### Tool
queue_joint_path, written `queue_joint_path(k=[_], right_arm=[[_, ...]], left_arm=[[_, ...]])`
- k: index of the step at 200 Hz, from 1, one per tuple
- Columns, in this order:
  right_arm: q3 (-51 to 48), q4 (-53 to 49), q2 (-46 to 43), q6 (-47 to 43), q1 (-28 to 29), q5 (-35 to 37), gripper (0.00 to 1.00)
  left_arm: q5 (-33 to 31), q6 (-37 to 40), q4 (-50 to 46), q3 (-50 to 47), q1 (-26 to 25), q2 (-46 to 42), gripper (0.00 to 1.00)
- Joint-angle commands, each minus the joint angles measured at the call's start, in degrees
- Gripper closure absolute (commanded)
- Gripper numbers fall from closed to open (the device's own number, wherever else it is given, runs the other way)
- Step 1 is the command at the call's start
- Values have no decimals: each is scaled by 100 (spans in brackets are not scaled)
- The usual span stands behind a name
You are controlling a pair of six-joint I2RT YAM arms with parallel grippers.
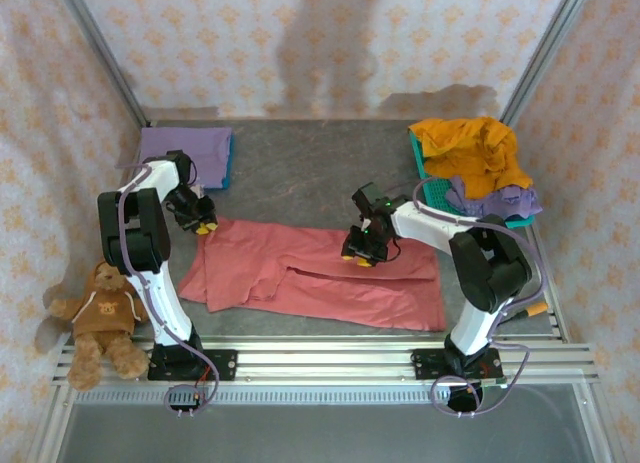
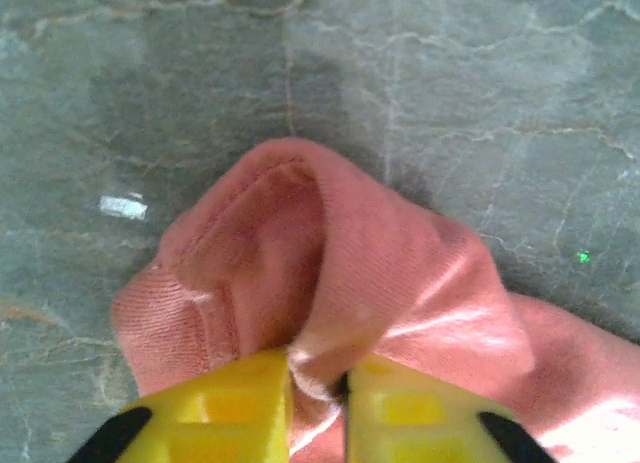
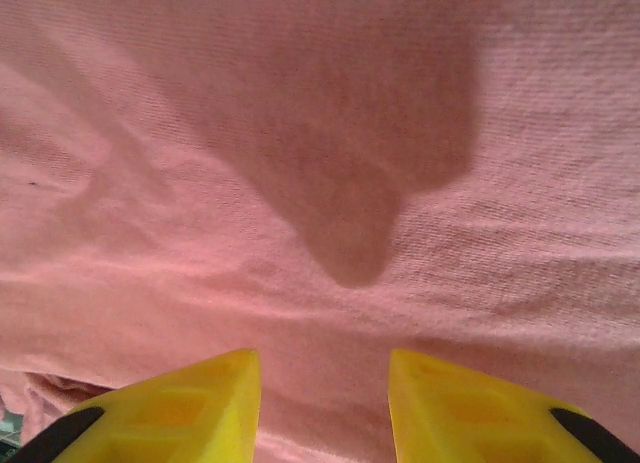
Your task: Fold and stack the t-shirts
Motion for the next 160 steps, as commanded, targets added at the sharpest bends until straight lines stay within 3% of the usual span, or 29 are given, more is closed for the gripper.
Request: queue_joint_path(k=[1,35,160], right_arm=[[-110,56,19,98,14,11,62],[-241,95,96,129,5,46,62],[-604,-66,406,116,-144,414,62]], left_arm=[[69,50,120,114,45,-34,92],[-17,67,-45,313,60,-156,100],[-171,173,-942,1354,49,232,95]])
